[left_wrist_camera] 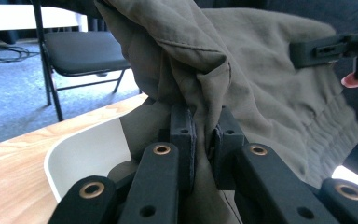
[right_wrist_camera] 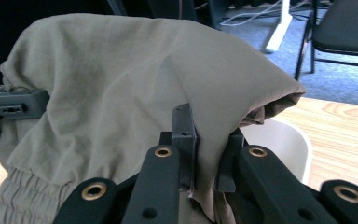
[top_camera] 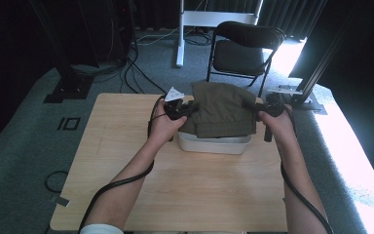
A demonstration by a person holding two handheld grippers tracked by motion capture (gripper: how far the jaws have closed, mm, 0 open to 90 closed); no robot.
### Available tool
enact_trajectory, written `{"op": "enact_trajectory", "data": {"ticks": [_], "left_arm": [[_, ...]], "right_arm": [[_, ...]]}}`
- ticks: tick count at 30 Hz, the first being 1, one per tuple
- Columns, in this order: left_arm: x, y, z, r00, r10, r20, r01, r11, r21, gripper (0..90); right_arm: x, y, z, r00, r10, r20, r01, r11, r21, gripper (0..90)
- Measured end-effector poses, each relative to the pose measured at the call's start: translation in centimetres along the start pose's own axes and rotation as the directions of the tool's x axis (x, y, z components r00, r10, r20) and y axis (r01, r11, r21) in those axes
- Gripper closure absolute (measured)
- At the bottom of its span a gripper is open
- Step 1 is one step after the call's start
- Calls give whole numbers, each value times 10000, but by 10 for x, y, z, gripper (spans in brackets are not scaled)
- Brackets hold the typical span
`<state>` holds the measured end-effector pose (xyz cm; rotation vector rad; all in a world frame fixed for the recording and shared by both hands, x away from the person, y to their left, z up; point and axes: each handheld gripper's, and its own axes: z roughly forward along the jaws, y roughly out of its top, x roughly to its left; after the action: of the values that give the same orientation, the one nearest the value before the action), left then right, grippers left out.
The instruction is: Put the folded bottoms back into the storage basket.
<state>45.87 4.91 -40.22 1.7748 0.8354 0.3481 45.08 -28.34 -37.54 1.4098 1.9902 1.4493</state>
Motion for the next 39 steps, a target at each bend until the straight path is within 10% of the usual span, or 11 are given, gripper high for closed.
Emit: {"op": "enact_trajectory", "data": {"ticks": [23,34,39], "left_arm": [[30,-41,51,9959,-537,-727,671,9782,1966,829],[31,-52,61,9943,-213,-1049,527,9505,3063,821],[28,-55,65,9922,471,-1157,6,9242,3819,763]], "right_arm": [[-30,-50,71,9946,309,992,-458,9875,1507,823],[-32,-60,86,9917,210,1272,-486,9748,2179,821],[-31,-61,89,9880,254,1525,-603,9716,2287,795]]}}
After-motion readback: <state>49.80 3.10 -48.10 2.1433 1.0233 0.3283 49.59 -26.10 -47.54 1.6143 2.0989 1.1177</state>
